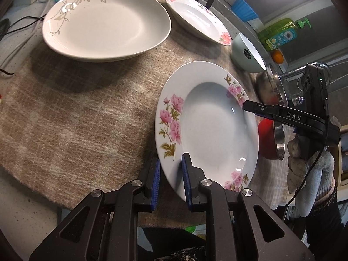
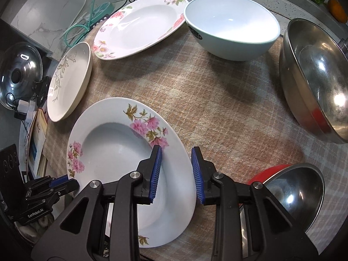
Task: Organize plates and bowls
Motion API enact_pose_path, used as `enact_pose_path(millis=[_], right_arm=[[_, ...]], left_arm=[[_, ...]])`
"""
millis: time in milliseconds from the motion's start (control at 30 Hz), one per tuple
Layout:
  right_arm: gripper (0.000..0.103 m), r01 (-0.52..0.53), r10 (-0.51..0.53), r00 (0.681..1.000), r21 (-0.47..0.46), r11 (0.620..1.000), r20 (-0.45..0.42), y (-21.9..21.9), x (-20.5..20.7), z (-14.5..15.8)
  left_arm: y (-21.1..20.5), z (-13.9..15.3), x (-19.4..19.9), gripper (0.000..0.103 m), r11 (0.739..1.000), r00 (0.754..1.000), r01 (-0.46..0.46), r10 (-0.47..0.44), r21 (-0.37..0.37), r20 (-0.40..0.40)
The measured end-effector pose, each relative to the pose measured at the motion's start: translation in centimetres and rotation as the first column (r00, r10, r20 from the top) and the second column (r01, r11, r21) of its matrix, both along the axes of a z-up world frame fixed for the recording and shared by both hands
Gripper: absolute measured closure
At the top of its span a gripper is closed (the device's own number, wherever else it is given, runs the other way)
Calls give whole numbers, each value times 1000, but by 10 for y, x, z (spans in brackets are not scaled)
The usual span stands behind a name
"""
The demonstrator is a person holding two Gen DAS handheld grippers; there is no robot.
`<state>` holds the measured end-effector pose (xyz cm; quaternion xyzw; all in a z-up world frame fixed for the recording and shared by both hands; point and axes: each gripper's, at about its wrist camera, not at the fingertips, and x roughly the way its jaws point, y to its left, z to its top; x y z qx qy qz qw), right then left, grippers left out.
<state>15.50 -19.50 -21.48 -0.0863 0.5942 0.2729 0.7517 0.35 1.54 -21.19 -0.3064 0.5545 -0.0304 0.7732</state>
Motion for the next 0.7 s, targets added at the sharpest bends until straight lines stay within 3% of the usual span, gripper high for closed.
enact_pose_path(millis=[700], right_arm=[[73,-31,32,999,-38,999,11,3,-16,-1]], left_arm=[[4,-2,-3,85,1000,1000,-12,12,5,-1]])
